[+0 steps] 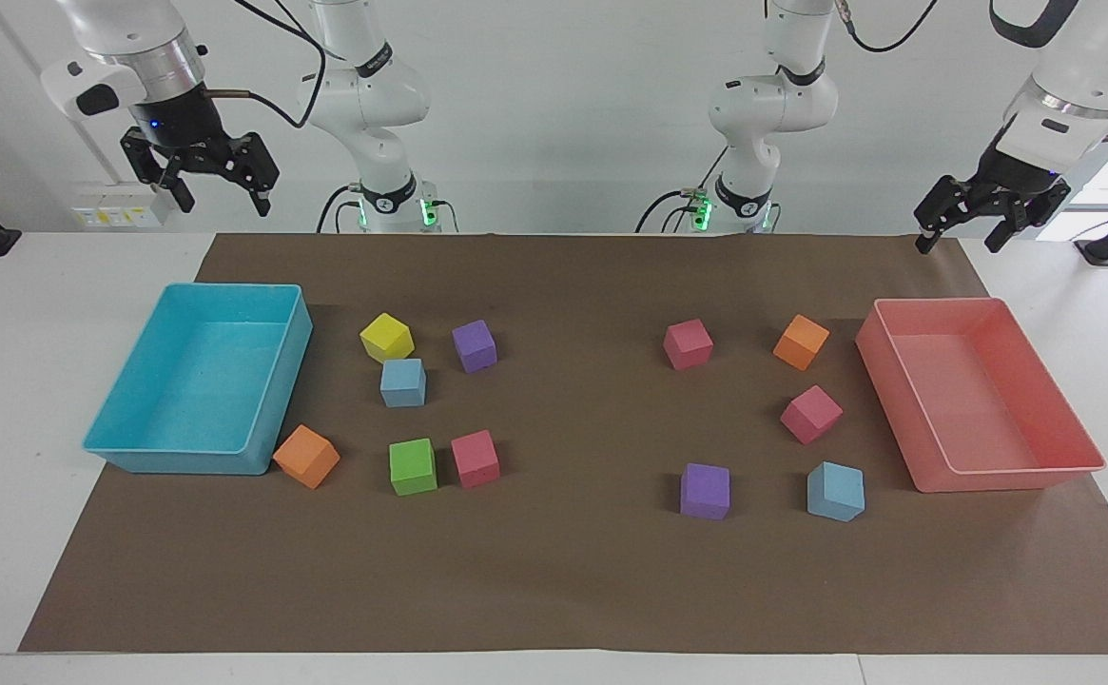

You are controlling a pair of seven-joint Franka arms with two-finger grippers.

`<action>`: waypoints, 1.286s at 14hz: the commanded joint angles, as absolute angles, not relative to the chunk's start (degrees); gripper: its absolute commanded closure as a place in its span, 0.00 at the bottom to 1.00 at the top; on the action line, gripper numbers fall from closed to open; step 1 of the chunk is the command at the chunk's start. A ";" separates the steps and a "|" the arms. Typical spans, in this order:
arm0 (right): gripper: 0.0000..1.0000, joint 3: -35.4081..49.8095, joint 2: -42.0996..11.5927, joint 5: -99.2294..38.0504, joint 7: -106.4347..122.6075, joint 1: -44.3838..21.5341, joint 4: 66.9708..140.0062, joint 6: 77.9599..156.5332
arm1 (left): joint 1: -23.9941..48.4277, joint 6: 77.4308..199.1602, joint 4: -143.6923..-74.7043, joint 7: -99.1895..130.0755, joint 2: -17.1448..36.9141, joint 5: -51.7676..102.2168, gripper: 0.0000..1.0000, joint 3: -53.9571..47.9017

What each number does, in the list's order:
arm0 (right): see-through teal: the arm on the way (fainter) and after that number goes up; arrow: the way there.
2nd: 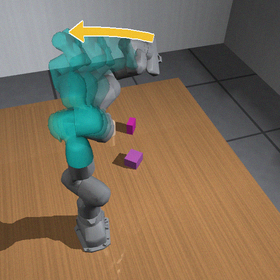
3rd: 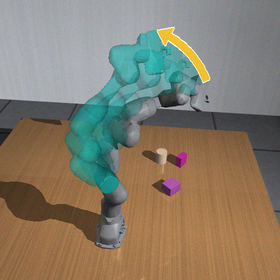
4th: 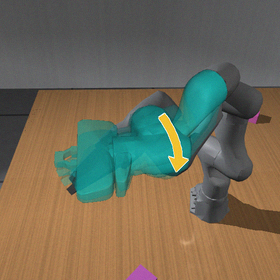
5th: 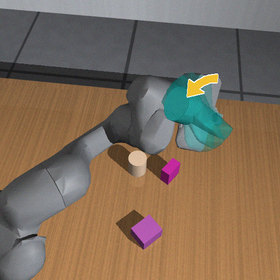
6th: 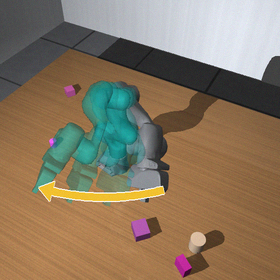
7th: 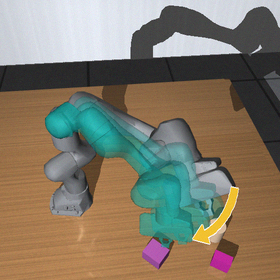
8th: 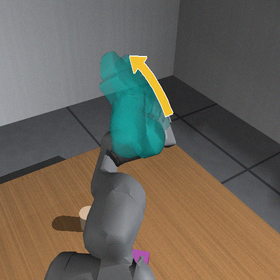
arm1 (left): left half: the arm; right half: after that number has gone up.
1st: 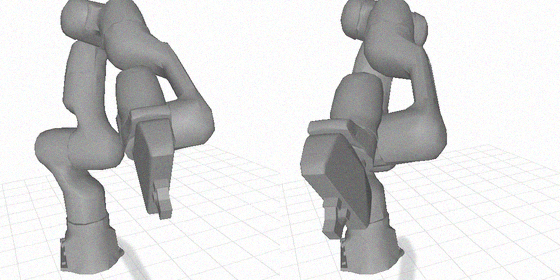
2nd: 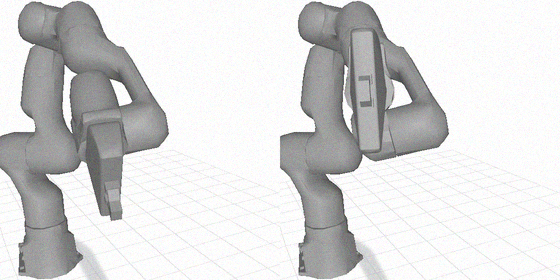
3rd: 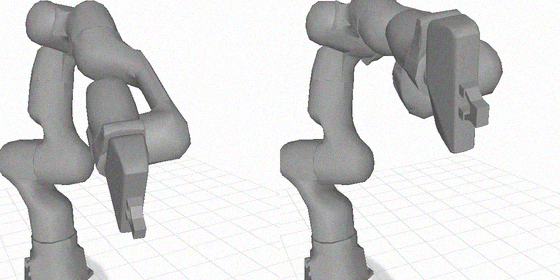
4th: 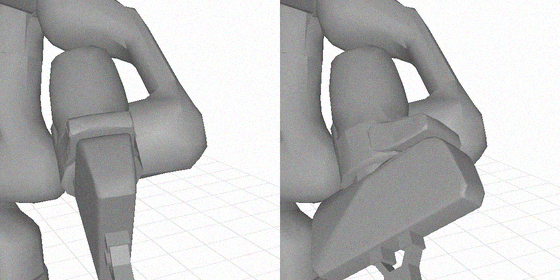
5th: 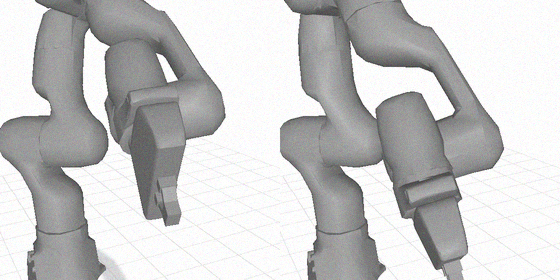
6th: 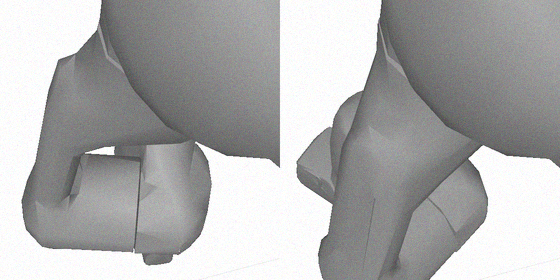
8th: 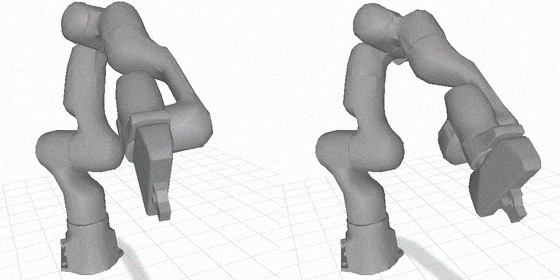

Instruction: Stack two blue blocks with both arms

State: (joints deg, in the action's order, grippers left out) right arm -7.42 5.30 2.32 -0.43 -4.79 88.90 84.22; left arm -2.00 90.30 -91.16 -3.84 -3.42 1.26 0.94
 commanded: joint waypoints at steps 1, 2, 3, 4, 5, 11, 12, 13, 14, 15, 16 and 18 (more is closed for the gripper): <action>0.00 -6.94 6.15 2.37 0.35 -3.87 90.18 85.17 | -1.76 89.12 -90.26 -3.78 -3.34 1.58 0.00 1.14; 0.00 -6.94 6.15 2.37 0.35 -3.87 90.18 85.17 | -1.67 89.12 -90.26 -3.69 -3.34 1.58 0.00 1.14; 0.00 -6.94 6.15 2.37 0.35 -3.87 90.18 85.17 | -1.58 89.47 -90.35 -3.95 -3.25 1.58 0.00 1.06; 0.00 -6.94 6.15 2.37 0.35 -3.87 90.18 85.17 | -1.15 89.56 -90.35 -4.30 -3.25 1.58 0.00 0.97; 0.00 -6.94 6.15 2.37 0.35 -3.95 90.18 85.17 | -0.62 89.56 -90.35 -4.39 -3.25 1.58 0.00 0.88; 0.00 -7.03 6.15 2.37 0.44 -3.87 90.09 84.82 | -0.53 89.83 -90.35 -4.75 -3.34 1.58 0.00 0.97; 0.00 -7.03 6.07 2.46 0.44 -3.87 89.83 84.90 | -0.96 89.82 -90.44 -4.75 -3.34 1.58 0.00 0.88; 0.00 -6.94 6.06 2.46 0.53 -3.87 89.65 84.99 | -1.23 89.91 -90.44 -4.75 -3.34 1.58 0.00 0.97; 0.00 -6.86 6.06 2.46 0.61 -3.95 89.65 84.64 | -1.32 89.91 -90.44 -4.75 -3.34 1.58 0.00 1.05; 0.00 -6.94 6.06 2.46 0.70 -3.87 89.65 84.46 | -1.32 89.91 -90.44 -4.75 -3.34 1.58 0.00 1.14; 0.00 -7.03 6.06 2.72 0.70 -3.87 89.74 84.64 | -1.32 90.00 -90.35 -4.66 -3.34 1.58 0.00 1.23; 0.00 -7.03 7.11 2.72 0.79 -3.87 92.62 85.25 | -1.14 90.17 -90.35 -4.48 -3.25 1.58 0.00 1.23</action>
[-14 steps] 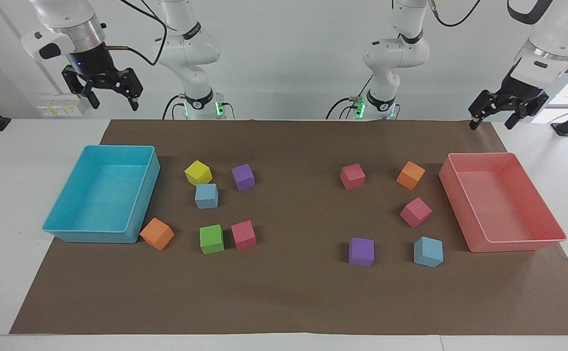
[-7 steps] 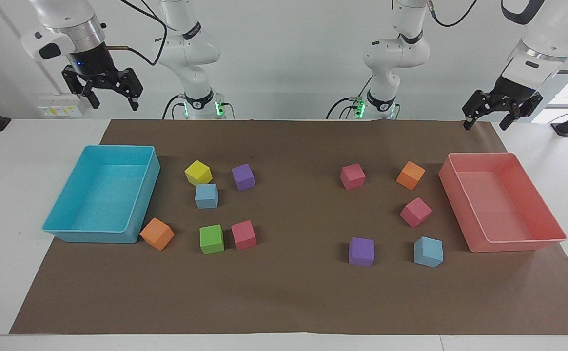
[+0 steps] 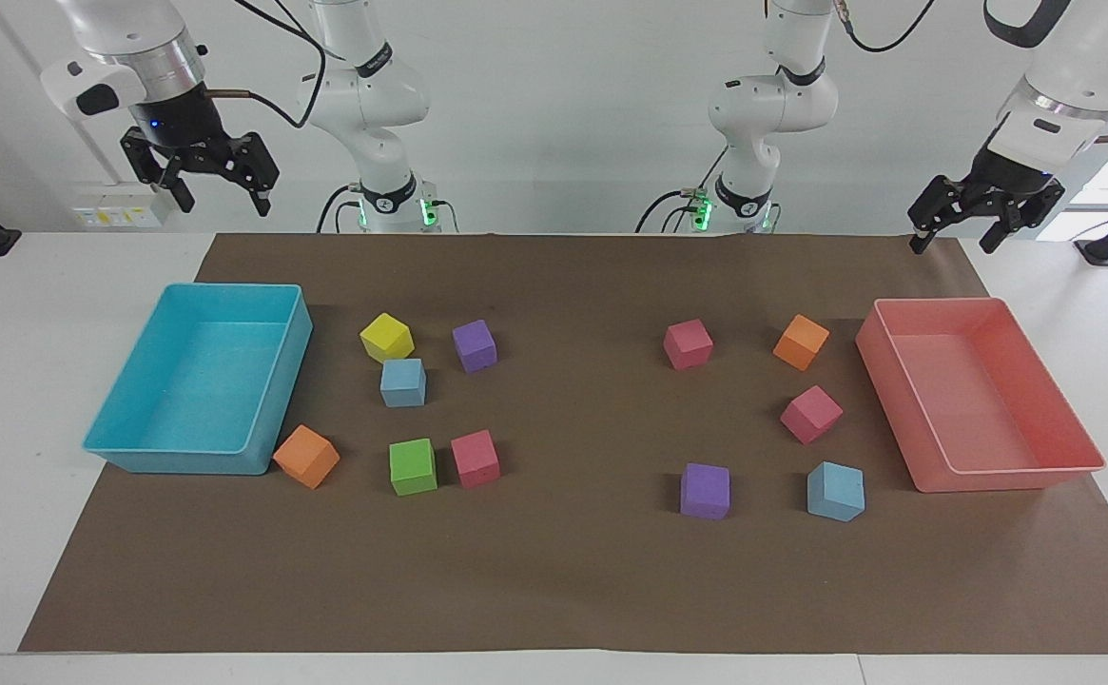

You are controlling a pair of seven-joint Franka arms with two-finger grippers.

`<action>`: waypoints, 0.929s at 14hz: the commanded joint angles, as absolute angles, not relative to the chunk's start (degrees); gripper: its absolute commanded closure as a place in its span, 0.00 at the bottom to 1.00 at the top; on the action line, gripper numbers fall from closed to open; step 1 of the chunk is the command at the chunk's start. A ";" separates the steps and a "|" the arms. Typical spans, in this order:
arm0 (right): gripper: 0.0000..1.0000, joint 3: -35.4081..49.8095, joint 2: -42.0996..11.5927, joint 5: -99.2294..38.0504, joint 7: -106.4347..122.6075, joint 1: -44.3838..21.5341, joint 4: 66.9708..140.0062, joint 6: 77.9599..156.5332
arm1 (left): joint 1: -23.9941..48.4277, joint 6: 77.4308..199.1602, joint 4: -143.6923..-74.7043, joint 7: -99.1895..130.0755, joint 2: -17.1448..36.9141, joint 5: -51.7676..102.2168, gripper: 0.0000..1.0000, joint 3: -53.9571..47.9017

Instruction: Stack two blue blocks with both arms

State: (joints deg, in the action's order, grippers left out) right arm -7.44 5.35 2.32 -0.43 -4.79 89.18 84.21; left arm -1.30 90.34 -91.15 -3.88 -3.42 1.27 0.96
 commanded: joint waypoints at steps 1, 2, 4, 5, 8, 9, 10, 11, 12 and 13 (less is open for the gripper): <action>0.00 -7.03 7.03 2.55 0.88 -3.87 93.59 85.60 | -1.06 90.18 -90.35 -4.31 -3.25 1.58 0.00 1.23; 0.00 -7.03 6.60 2.37 0.70 -3.87 94.65 87.61 | -0.97 89.83 -90.44 -4.22 -3.34 1.58 0.00 1.14; 0.00 -6.77 6.50 0.81 0.79 -4.66 98.33 92.09 | -0.53 89.82 -90.35 -4.22 -3.34 1.58 0.00 1.14; 0.00 -6.68 6.42 -1.04 0.62 -4.83 100.26 93.85 | -0.44 90.09 -90.26 -4.13 -3.17 1.50 0.00 1.14; 0.00 -6.50 4.49 -1.76 0.53 -7.63 104.50 100.35 | -0.79 92.19 -90.35 -4.66 -3.08 1.58 0.00 1.05; 0.00 -6.50 2.92 -1.76 0.27 -8.95 104.59 102.11 | -0.79 92.81 -90.35 -4.75 -2.99 1.50 0.00 1.05; 0.00 -6.42 1.33 -1.76 0.09 -9.92 104.59 104.13 | -0.97 92.64 -90.35 -4.75 -2.99 1.58 0.00 1.05; 0.00 -6.42 -0.42 -1.76 0.17 -11.06 104.59 106.15 | -1.05 92.46 -90.44 -4.75 -3.16 1.58 0.00 1.05; 0.00 -6.42 -2.18 -1.84 0.26 -12.12 104.59 107.65 | -1.14 92.63 -90.53 -4.75 -3.16 1.58 0.00 1.05; 0.00 -6.33 -4.02 -2.19 0.18 -12.65 104.59 108.71 | -1.23 92.98 -90.53 -4.75 -3.08 1.58 0.00 1.05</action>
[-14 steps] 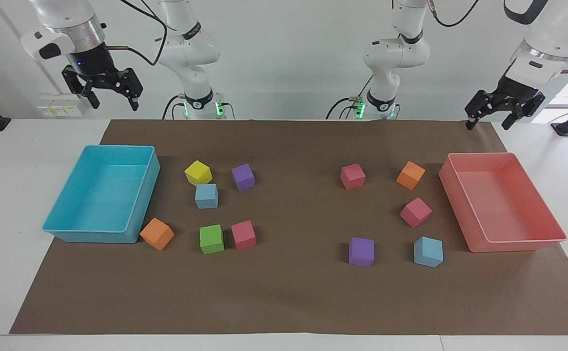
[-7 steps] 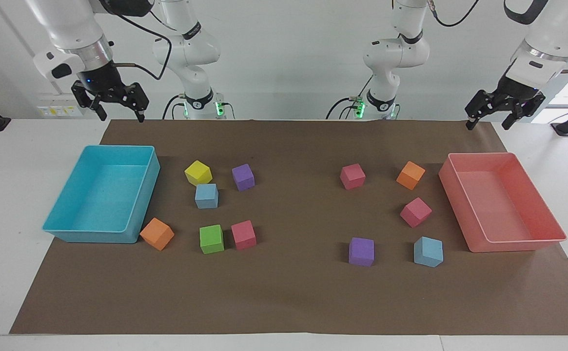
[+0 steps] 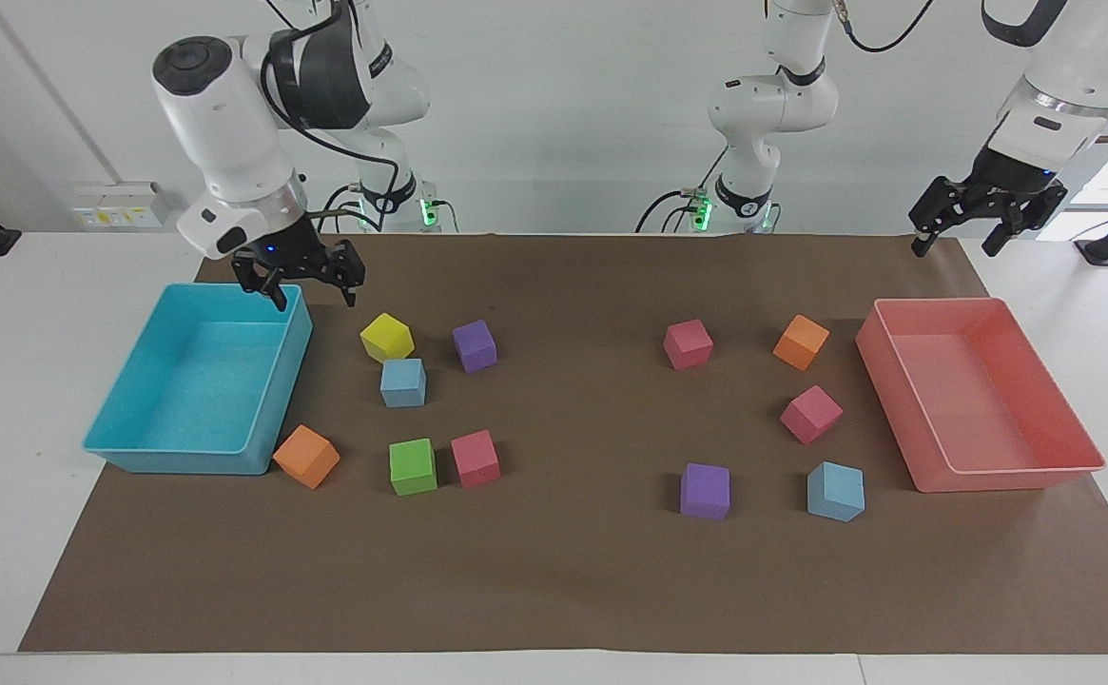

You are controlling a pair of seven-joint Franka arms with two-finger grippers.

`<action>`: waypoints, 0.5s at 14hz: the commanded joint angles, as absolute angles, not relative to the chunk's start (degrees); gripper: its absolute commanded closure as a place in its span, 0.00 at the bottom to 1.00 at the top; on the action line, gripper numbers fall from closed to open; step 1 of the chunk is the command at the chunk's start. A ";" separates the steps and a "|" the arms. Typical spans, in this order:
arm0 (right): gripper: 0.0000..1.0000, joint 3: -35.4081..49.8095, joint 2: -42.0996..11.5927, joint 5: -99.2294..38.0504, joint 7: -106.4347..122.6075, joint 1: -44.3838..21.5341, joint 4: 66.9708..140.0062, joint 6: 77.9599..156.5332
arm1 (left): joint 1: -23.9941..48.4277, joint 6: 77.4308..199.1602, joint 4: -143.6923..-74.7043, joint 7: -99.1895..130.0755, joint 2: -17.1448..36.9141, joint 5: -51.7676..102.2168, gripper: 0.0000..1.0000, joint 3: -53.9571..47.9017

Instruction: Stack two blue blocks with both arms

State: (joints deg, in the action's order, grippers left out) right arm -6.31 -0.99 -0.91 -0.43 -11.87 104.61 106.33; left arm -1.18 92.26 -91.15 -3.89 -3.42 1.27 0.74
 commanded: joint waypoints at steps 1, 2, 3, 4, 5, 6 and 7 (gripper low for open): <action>0.00 -6.33 -5.87 -3.42 0.09 -13.79 104.76 110.55 | -1.14 92.99 -90.53 -4.66 -3.08 1.58 0.00 1.05; 0.00 -6.33 -7.02 -4.12 -0.52 -14.15 105.98 113.61 | -0.88 92.64 -90.53 -4.57 -3.08 1.58 0.00 1.05; 0.00 -6.33 -7.73 -4.22 -1.22 -14.24 107.74 116.69 | -0.62 92.55 -90.53 -4.40 -3.08 1.58 0.00 1.05; 0.00 -6.33 -8.00 -4.31 -1.32 -14.85 110.02 118.02 | -0.53 92.64 -90.53 -4.39 -3.08 1.58 0.00 1.05; 0.00 -6.33 -8.00 -4.48 -1.32 -15.11 112.56 120.39 | -0.53 92.72 -90.44 -4.48 -3.08 1.58 0.00 1.05; 0.00 -6.33 -8.00 -4.57 -1.32 -15.12 115.46 123.46 | -0.88 92.81 -90.53 -4.48 -3.08 1.58 0.00 1.05; 0.00 -6.33 -8.17 -4.57 -1.93 -15.12 117.92 126.53 | -1.05 92.38 -90.53 -4.57 -3.16 1.58 0.00 1.05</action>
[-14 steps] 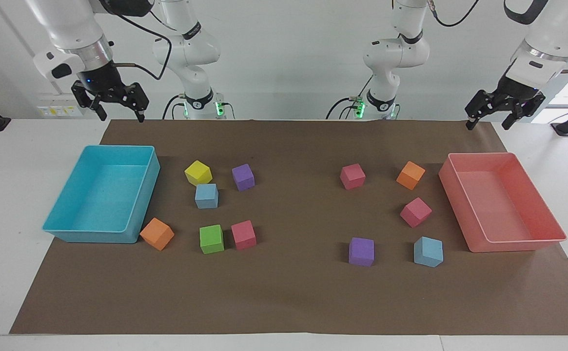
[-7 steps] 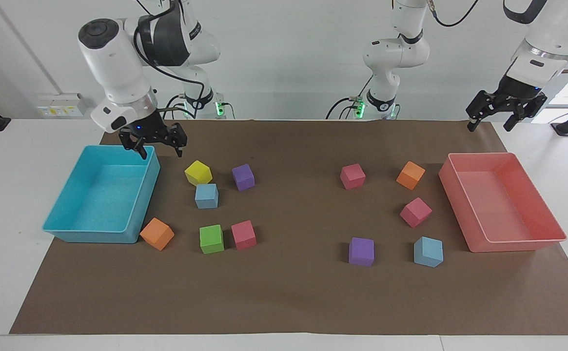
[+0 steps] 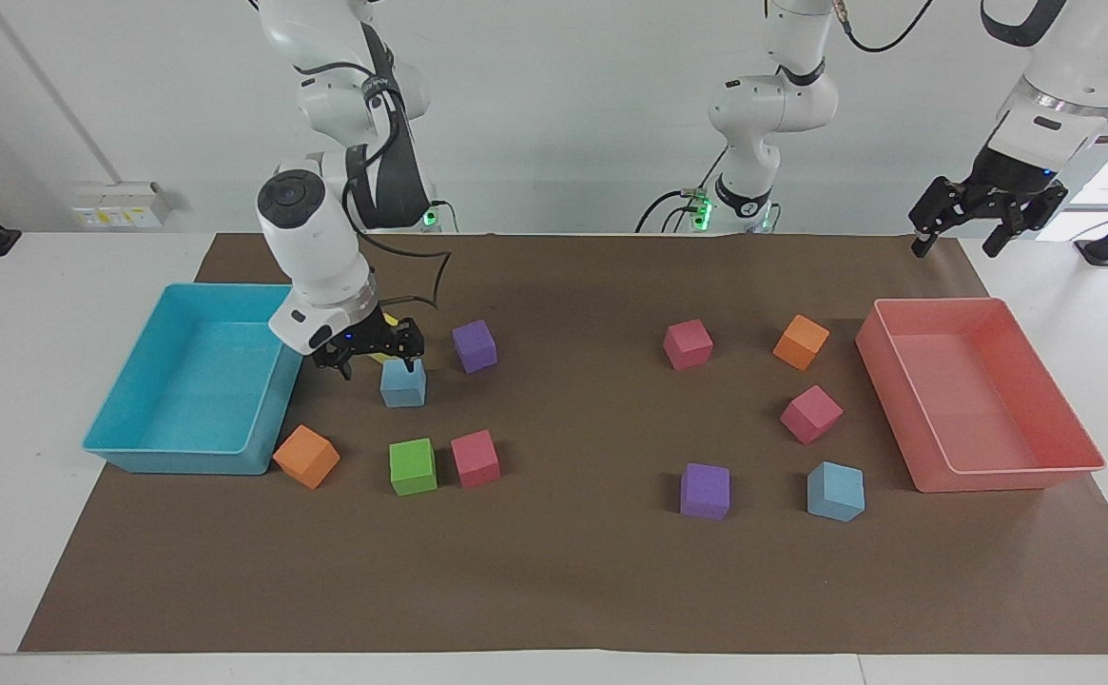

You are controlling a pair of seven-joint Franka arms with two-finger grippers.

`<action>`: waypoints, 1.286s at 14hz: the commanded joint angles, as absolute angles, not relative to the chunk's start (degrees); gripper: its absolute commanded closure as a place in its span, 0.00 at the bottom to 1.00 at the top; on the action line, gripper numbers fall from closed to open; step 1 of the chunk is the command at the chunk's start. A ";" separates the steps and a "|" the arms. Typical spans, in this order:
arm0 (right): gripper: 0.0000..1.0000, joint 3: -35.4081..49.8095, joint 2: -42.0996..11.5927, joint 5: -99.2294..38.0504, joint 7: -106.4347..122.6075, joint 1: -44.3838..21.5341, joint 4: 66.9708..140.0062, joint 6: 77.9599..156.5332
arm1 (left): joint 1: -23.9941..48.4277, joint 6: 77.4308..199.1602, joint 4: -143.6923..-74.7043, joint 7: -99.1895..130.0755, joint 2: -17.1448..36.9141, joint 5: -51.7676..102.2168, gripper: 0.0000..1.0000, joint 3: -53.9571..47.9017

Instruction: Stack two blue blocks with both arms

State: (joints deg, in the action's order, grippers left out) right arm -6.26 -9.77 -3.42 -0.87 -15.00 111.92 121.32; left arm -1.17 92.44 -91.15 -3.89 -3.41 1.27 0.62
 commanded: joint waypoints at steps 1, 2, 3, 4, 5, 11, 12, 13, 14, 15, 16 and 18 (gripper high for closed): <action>0.00 -6.24 -8.61 -4.57 -3.06 -15.29 119.60 128.56 | -0.97 92.20 -90.53 -4.31 -3.16 1.58 0.00 1.05; 0.00 -6.24 -8.96 -4.57 -3.34 -15.99 120.58 129.37 | -0.97 92.20 -90.53 -4.48 -3.16 1.58 0.00 1.05; 0.00 -6.33 -9.23 -4.57 -3.43 -16.00 121.19 129.81 | -1.05 92.37 -90.53 -4.66 -3.16 1.58 0.00 1.05; 0.00 -6.24 -9.23 -4.66 -3.51 -16.08 121.46 129.90 | -1.32 92.37 -90.53 -4.66 -3.16 1.58 0.00 1.05; 0.00 -6.24 -9.40 -6.31 -3.69 -16.26 121.81 130.16 | -1.32 92.29 -90.53 -4.57 -3.16 1.58 0.00 1.14; 0.00 -6.33 -11.78 -8.09 -1.24 -16.70 123.92 135.70 | -1.06 91.76 -90.44 -4.04 -3.16 1.58 0.00 1.14; 0.00 -6.33 -11.86 -8.09 -1.06 -16.70 123.93 135.79 | -0.97 91.67 -90.44 -4.04 -3.16 1.58 0.00 1.14; 0.00 -6.33 -11.87 -8.00 -0.97 -16.70 123.93 135.79 | -0.97 91.67 -90.44 -4.04 -3.16 1.58 0.00 1.14; 0.18 -6.33 -11.87 -8.09 -0.79 -16.70 123.93 135.79 | -0.97 91.67 -90.44 -4.04 -3.16 1.58 0.00 1.14; 0.75 -6.33 -11.87 -8.00 -0.27 -16.70 123.93 135.53 | -0.97 91.67 -90.44 -4.04 -3.16 1.58 0.00 1.23; 1.00 -6.33 -11.87 -8.09 -0.87 -16.79 123.93 135.53 | -0.97 91.76 -90.44 -4.04 -3.16 1.58 0.00 1.14; 1.00 -6.42 -12.22 -8.00 -0.53 -16.70 123.49 134.74 | -0.97 91.67 -90.44 -4.04 -3.16 1.58 0.00 1.14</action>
State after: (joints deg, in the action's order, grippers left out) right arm -6.28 -12.23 -6.45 -2.44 -16.72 123.17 134.76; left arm -1.18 92.37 -91.15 -3.88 -3.41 1.27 0.94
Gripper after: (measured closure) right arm 0.366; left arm 0.000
